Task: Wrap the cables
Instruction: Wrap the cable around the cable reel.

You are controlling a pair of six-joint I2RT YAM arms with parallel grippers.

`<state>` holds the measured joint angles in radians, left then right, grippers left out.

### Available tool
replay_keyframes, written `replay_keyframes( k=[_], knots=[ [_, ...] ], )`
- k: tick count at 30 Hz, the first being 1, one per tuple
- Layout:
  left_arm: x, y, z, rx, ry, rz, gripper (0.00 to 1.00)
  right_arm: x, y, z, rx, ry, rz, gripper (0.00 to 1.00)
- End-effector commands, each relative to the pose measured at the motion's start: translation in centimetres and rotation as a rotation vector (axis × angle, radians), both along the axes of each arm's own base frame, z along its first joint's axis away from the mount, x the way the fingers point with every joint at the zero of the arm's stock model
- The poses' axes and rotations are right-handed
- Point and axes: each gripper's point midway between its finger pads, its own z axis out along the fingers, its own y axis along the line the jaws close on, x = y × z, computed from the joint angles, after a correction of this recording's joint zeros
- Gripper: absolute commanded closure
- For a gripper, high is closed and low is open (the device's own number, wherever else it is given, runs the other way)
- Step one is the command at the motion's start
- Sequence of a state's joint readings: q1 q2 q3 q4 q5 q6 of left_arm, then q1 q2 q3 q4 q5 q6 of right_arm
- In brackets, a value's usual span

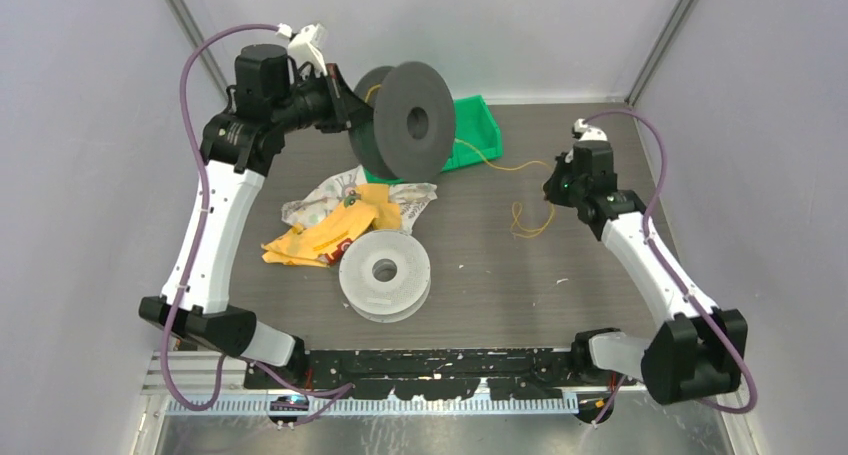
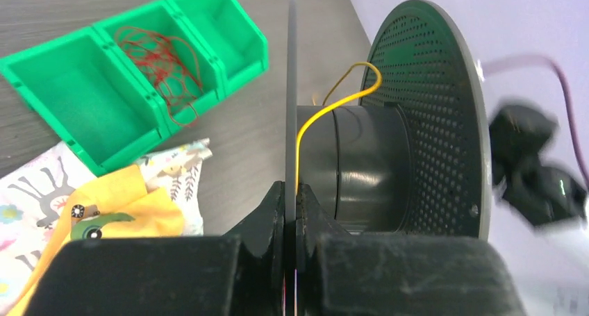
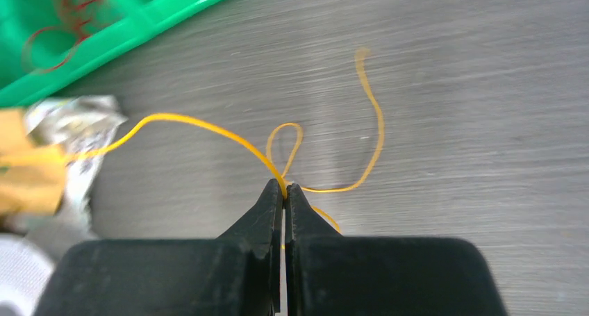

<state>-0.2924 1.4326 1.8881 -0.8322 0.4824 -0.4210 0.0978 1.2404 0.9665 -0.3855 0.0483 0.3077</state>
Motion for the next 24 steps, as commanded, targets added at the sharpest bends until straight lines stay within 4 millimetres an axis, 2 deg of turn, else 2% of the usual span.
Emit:
replay_keyframes(
  k=[1, 5, 8, 9, 12, 16, 22, 24],
  knots=[
    [5.6, 1.9, 4.3, -0.176, -0.086, 0.278, 0.99, -2.3, 4.8, 2.7, 0.018, -0.082, 0.139, 0.99],
    [7.6, 2.8, 4.7, -0.297, -0.082, 0.398, 0.99, -5.2, 9.6, 1.5, 0.008, -0.046, 0.282, 0.99],
    [8.6, 4.2, 4.6, -0.312, -0.101, 0.495, 1.00, -7.7, 13.8, 2.1, 0.011, -0.058, 0.411, 1.00],
    [8.9, 4.7, 4.4, -0.301, -0.107, 0.529, 1.00, -8.2, 14.4, 2.4, 0.006, -0.064, 0.431, 0.99],
    [9.7, 5.4, 3.3, -0.248, -0.108, 0.583, 0.99, -10.5, 17.6, 5.2, 0.006, -0.112, 0.558, 0.99],
    [10.4, 5.8, 1.0, -0.120, -0.109, 0.654, 1.00, -13.4, 20.6, 9.8, 0.011, -0.179, 0.718, 0.99],
    [11.6, 7.3, -2.4, -0.011, -0.084, 0.759, 0.99, -16.9, 22.2, 16.5, 0.036, -0.288, 0.865, 1.00],
    [11.9, 7.7, -3.0, 0.013, -0.078, 0.779, 1.00, -17.6, 22.3, 18.0, 0.056, -0.311, 0.892, 1.00]
  ],
)
